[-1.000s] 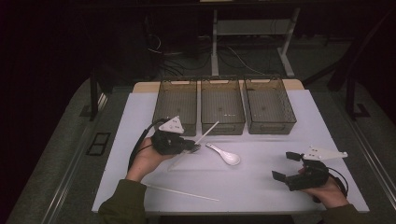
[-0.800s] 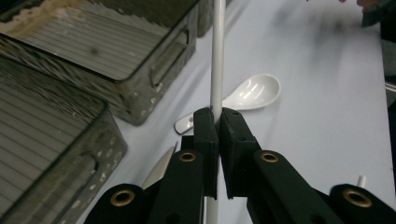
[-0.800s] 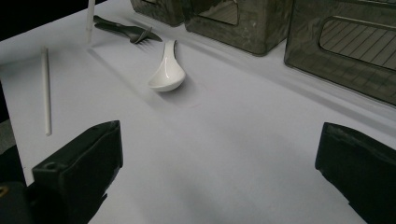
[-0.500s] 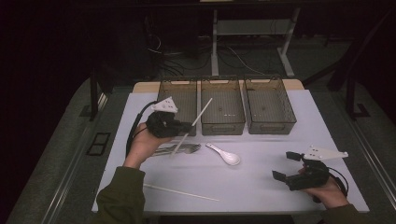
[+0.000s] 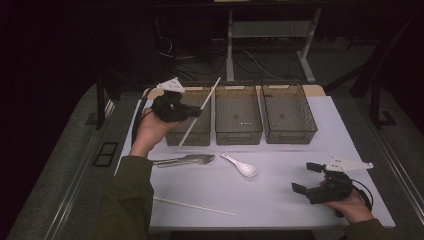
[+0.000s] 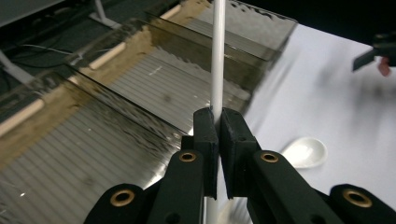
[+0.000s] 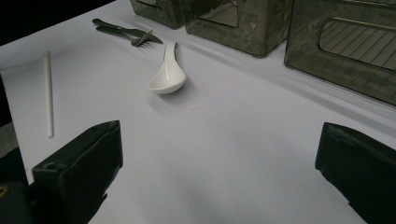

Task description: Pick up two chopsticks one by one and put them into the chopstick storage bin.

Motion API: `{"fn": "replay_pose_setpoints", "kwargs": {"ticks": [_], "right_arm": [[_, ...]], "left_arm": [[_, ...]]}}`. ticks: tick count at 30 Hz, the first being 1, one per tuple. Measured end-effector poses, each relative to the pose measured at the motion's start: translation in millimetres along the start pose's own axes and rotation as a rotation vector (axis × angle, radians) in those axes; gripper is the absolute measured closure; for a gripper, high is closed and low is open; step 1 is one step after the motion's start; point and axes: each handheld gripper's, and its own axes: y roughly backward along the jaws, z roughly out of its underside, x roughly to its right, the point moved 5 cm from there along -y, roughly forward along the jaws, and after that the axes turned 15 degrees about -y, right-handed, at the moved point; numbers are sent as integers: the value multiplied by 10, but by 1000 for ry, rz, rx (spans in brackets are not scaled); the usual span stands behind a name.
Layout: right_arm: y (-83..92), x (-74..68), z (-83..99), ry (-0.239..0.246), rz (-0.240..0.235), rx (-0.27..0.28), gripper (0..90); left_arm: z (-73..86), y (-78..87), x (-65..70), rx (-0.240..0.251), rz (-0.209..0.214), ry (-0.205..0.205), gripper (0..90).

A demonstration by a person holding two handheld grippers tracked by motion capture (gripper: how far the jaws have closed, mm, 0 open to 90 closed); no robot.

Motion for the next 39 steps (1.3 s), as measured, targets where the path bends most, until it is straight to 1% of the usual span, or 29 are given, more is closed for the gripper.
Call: {"fn": "replay_pose_setpoints", "kwargs": {"ticks": [3,4,6,9,12,14,16,19,21,23,24,25,26,27,30,33,34,35,36,39], "right_arm": [[0,1,0,-2,0,0,8],[0,1,0,-2,-1,0,8],[1,3,-2,-1,-2,2,8],[2,7,-4,0,-4,2,8],[2,6,-5,-4,-4,6,8],[3,6,-5,-5,-5,5,8],[3,5,-4,-6,-6,4,7],[5,4,-6,-9,-9,5,8],[9,9,-7,-9,-9,5,8],[10,12,-10,-12,-11,9,7],[11,13,-10,-12,-10,8,8],[11,13,-9,-12,-11,8,7],[13,11,-9,-11,-11,5,8],[13,10,-9,-10,-12,6,7],[14,9,-8,-11,-13,6,8],[11,7,-8,-12,-15,7,8],[12,8,-8,-12,-15,6,8],[11,8,-9,-13,-16,8,8],[12,9,-9,-13,-15,8,8],[12,9,-10,-14,-16,9,7]], "left_arm": [[-57,10,-120,-12,-31,-12,847],[-80,9,-168,-5,-48,-12,846],[-98,11,-239,2,-61,-12,846],[-81,-24,-356,-28,-100,-9,846],[-20,-73,-473,-50,-126,-6,846],[25,-111,-529,-59,-139,4,846],[99,-162,-599,-83,-153,24,846],[203,-216,-665,-111,-164,48,846],[275,-253,-700,-120,-172,71,846],[327,-279,-721,-131,-182,85,846],[357,-291,-728,-139,-178,89,845],[397,-312,-730,-154,-184,106,845],[425,-323,-738,-164,-187,105,845],[460,-334,-743,-179,-187,110,845],[559,-367,-757,-187,-183,141,845],[647,-407,-768,-207,-182,163,845],[672,-420,-771,-210,-181,167,845],[695,-440,-770,-213,-179,180,845],[708,-449,-773,-216,-180,179,845],[739,-490,-773,-202,-177,200,844]]}}
